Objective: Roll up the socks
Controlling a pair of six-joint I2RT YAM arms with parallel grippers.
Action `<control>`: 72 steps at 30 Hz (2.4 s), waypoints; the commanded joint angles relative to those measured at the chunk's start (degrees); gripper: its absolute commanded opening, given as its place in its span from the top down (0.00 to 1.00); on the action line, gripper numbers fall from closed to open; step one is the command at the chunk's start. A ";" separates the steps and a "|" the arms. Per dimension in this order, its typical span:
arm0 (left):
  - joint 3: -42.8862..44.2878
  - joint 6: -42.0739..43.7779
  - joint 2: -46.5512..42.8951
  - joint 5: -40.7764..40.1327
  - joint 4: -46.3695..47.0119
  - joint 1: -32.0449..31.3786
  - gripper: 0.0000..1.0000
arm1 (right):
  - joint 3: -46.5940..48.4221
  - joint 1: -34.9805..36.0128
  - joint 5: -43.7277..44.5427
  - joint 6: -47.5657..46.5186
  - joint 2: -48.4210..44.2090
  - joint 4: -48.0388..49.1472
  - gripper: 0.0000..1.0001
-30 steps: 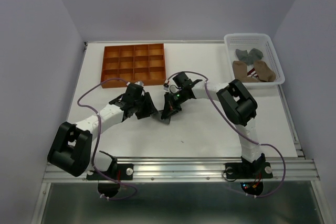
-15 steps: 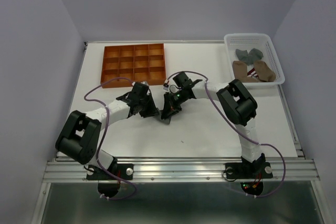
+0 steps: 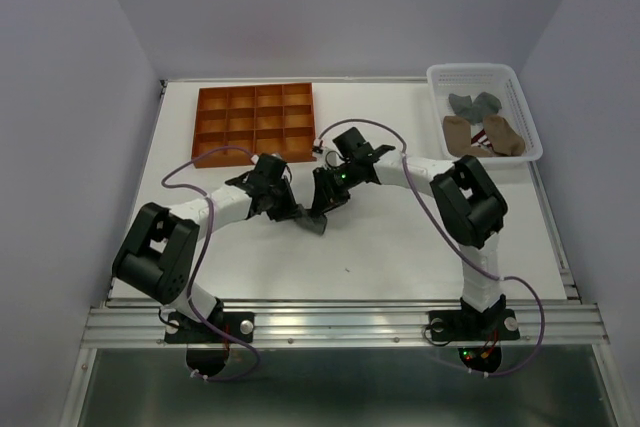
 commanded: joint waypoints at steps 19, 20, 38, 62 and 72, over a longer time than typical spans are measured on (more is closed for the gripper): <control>6.97 -0.32 4.14 -1.42 -5.72 -0.76 0.73 | -18.24 16.36 45.35 -24.73 -20.02 20.07 0.71; 7.23 -0.15 4.40 -1.16 -5.81 -0.76 0.73 | -18.85 17.14 46.42 -25.95 -20.10 21.90 0.71; 9.17 0.03 6.17 -0.63 -8.18 -0.76 0.73 | -23.87 24.18 56.09 -34.32 -20.37 29.39 0.70; 8.82 -0.67 4.41 -0.54 -8.18 -0.67 0.68 | -24.13 24.18 56.45 -32.73 -15.62 30.97 0.70; 8.47 -0.41 3.62 0.16 -7.83 -0.67 0.68 | -24.22 24.18 56.36 -32.47 -14.30 31.59 0.69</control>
